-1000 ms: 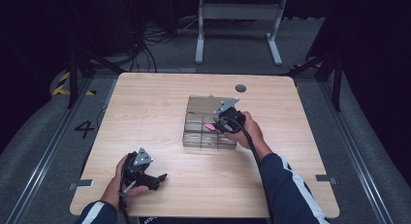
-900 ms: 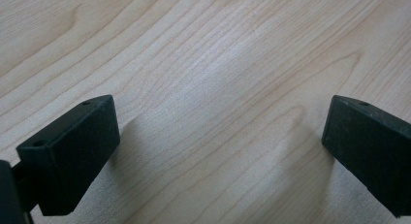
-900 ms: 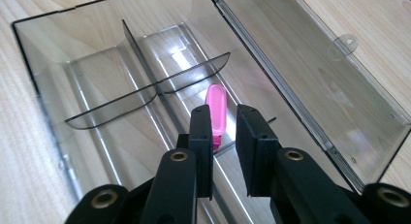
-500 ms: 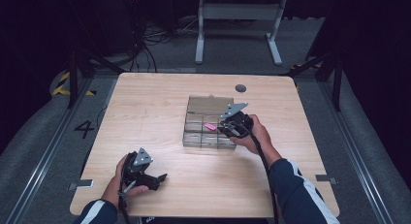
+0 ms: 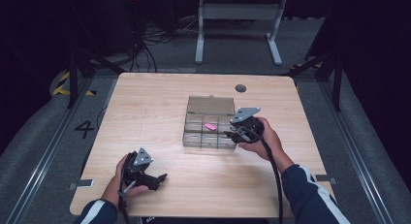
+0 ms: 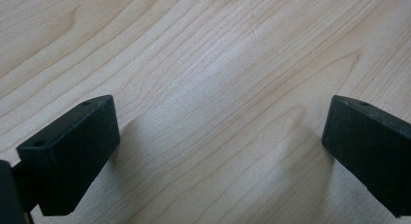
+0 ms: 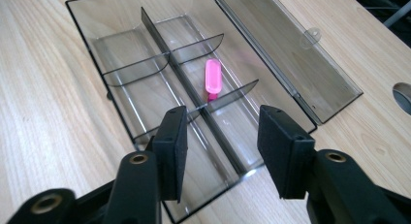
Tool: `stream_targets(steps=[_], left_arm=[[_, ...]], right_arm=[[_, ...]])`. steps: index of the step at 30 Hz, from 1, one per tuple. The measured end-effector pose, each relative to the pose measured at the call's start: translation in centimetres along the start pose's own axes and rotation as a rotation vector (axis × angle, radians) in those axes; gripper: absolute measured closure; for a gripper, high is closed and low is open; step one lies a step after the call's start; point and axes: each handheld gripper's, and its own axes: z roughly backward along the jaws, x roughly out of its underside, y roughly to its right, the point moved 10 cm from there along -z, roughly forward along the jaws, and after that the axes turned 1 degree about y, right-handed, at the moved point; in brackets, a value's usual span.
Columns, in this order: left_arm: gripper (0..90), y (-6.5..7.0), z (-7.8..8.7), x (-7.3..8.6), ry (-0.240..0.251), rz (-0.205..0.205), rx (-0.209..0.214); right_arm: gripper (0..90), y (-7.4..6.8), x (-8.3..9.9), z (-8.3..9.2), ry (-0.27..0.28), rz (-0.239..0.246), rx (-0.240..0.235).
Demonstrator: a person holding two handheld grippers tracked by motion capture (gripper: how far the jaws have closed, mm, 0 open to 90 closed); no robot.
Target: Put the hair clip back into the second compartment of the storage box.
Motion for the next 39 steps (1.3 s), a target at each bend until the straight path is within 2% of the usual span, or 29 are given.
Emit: stream_targets(steps=[5,10,22,31,39], left_arm=[[0.6,0.0,0.0,0.0,0.001,0.002,0.0],[0.6,0.0,0.0,0.0,0.0,0.0,0.0],[0.6,0.0,0.0,0.0,0.0,0.002,0.0],[0.6,0.0,0.0,0.0,0.0,0.002,0.0],[0.6,0.0,0.0,0.0,0.001,0.002,0.0]], right_arm=[[51.0,-0.2,0.7,1.1,0.005,0.025,0.014],[50.0,-0.1,1.4,2.1,0.008,0.028,0.027],[43.0,0.2,3.5,4.7,0.033,0.014,0.048],[39.1,0.2,5.3,5.9,0.029,0.019,0.065],[38.0,0.1,7.3,6.5,0.026,0.007,0.062]])
